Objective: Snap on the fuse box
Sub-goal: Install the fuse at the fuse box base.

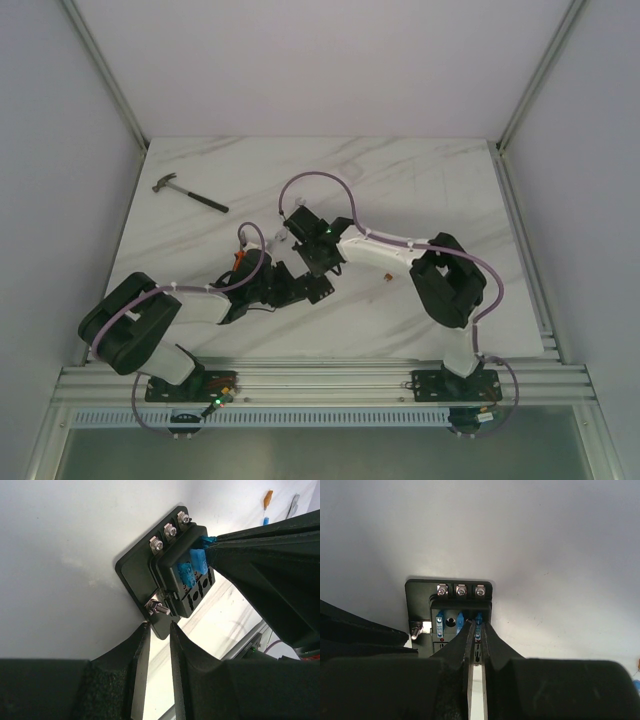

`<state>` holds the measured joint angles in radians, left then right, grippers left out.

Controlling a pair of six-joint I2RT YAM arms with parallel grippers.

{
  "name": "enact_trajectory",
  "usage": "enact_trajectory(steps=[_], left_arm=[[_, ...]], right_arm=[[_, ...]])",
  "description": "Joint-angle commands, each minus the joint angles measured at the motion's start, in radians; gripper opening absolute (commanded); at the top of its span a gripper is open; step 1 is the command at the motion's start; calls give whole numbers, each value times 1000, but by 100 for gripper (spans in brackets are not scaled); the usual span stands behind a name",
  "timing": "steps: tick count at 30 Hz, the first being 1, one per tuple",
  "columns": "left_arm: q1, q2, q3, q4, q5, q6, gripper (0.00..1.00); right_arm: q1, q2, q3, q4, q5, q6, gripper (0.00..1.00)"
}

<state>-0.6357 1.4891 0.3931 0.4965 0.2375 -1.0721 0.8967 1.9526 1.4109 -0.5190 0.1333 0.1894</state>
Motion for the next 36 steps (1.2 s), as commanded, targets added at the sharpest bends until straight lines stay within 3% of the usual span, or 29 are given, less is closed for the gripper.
enact_trajectory(steps=[1, 8, 21, 29, 36], left_arm=[[4, -26, -7, -24, -16, 10, 32], [4, -58, -11, -38, -37, 11, 32], [7, -65, 29, -81, -45, 35, 36], [7, -38, 73, -94, -39, 56, 39], [6, -9, 106, -115, -52, 71, 40]], right_arm=[[-24, 108, -40, -65, -26, 14, 0], [-59, 45, -114, -51, -14, 18, 0], [-58, -101, -54, -29, -11, 39, 30], [-58, -159, -59, 6, 5, 65, 32], [-58, -116, -54, 8, 4, 70, 28]])
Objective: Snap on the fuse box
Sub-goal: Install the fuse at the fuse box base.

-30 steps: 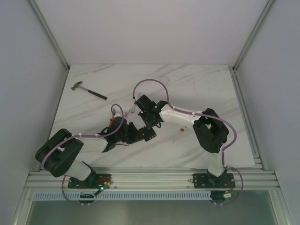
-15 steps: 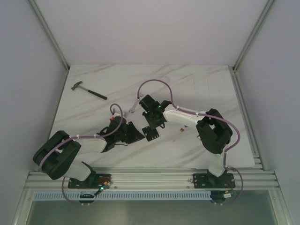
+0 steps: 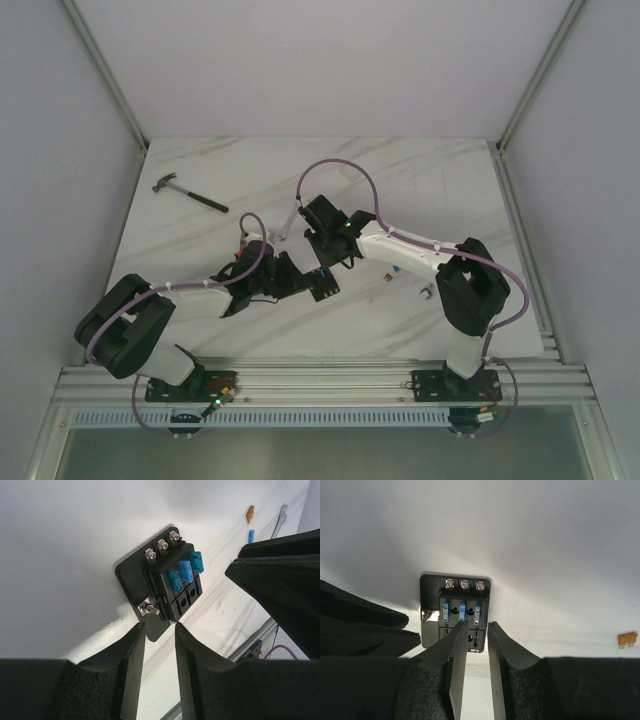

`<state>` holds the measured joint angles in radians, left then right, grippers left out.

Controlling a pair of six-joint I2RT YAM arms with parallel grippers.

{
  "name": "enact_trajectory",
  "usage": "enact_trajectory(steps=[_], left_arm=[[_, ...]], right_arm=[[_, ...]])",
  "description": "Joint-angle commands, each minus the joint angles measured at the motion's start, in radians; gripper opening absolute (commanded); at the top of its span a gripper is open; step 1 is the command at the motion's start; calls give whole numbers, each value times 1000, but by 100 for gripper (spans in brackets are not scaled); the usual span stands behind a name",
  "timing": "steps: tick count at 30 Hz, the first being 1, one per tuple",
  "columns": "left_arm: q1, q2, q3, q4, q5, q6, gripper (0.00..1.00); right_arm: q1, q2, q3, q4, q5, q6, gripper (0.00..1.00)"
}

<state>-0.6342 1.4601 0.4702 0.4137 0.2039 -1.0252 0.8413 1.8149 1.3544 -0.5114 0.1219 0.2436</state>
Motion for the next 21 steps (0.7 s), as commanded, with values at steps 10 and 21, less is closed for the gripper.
enact_trajectory(steps=[10, 21], left_arm=[[5, 60, 73, -49, -21, 48, 41], [5, 88, 72, -55, -12, 46, 40]], right_arm=[[-2, 74, 4, 14, 14, 19, 25], [-2, 101, -4, 13, 15, 28, 21]])
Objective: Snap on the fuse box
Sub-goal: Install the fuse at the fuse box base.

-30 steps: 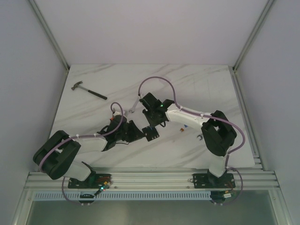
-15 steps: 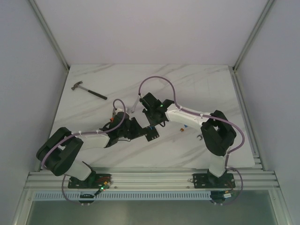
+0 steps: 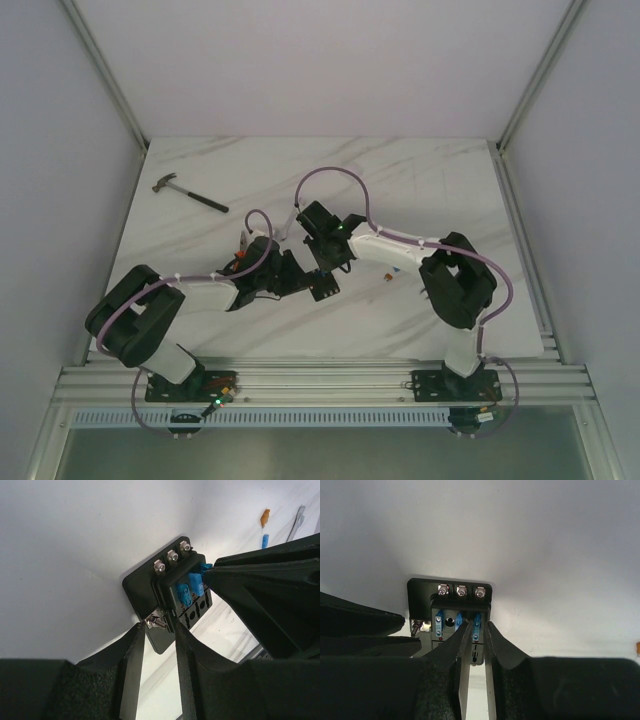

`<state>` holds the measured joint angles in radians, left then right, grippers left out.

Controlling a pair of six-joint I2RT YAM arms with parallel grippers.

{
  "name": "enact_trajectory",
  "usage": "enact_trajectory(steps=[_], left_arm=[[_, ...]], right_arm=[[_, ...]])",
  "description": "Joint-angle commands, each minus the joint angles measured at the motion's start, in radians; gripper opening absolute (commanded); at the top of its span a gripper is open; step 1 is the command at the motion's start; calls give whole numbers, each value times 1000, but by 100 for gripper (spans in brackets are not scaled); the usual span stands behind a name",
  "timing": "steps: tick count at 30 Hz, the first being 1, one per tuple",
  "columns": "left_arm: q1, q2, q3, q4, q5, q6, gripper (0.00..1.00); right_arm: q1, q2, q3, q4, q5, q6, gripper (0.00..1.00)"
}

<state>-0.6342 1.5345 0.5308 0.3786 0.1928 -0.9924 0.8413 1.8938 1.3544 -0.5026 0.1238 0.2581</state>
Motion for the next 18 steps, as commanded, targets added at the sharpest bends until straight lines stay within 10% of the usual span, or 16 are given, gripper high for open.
enact_trajectory(steps=[1, 18], left_arm=[[5, 15, 10, -21, 0, 14, 40], [5, 25, -17, -32, -2, 6, 34]], right_arm=[[-3, 23, -3, 3, 16, 13, 20], [-47, 21, -33, -12, -65, 36, 0]])
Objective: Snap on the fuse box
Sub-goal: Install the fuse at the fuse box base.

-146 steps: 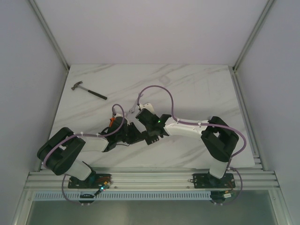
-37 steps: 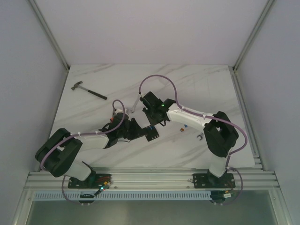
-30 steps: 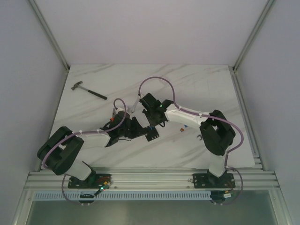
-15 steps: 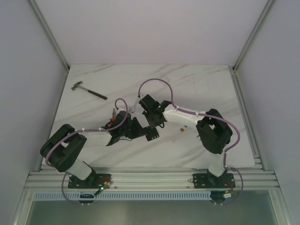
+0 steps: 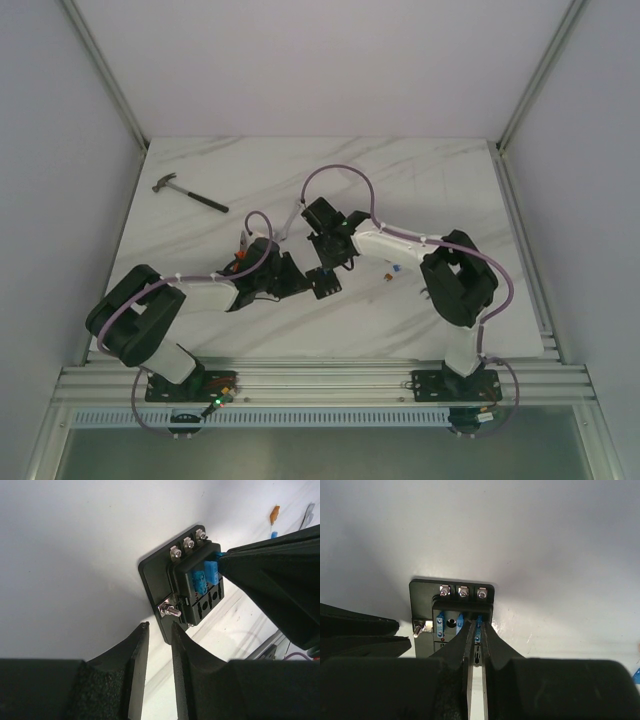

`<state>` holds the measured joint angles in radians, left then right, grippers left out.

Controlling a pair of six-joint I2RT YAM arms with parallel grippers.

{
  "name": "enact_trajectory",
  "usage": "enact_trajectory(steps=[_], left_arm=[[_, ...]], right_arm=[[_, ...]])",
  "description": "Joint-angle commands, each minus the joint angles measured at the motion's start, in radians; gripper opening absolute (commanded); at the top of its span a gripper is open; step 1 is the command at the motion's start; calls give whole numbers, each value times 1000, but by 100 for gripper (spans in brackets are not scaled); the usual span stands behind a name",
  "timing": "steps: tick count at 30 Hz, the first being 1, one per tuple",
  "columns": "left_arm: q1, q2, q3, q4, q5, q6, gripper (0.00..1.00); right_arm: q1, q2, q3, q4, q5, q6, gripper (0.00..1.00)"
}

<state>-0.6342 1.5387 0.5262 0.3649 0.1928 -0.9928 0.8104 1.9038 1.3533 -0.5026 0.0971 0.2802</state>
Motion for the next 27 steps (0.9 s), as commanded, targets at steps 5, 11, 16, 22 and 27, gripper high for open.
enact_trajectory(steps=[5, 11, 16, 22, 27], left_arm=[[3, 12, -3, -16, 2, 5, 34], [2, -30, 19, -11, -22, 12, 36], [3, 8, 51, -11, -28, 19, 37], [2, 54, 79, -20, -30, 32, 36], [-2, 70, 81, -69, -34, 35, 32]], right_arm=[[-24, 2, -48, -1, -62, 11, 0], [-24, -7, -55, 11, -77, 13, 0], [-24, -7, -59, 17, -89, 16, 0], [-24, -14, -62, 18, -93, 15, 0], [-24, -20, -64, 18, -91, 16, 0]])
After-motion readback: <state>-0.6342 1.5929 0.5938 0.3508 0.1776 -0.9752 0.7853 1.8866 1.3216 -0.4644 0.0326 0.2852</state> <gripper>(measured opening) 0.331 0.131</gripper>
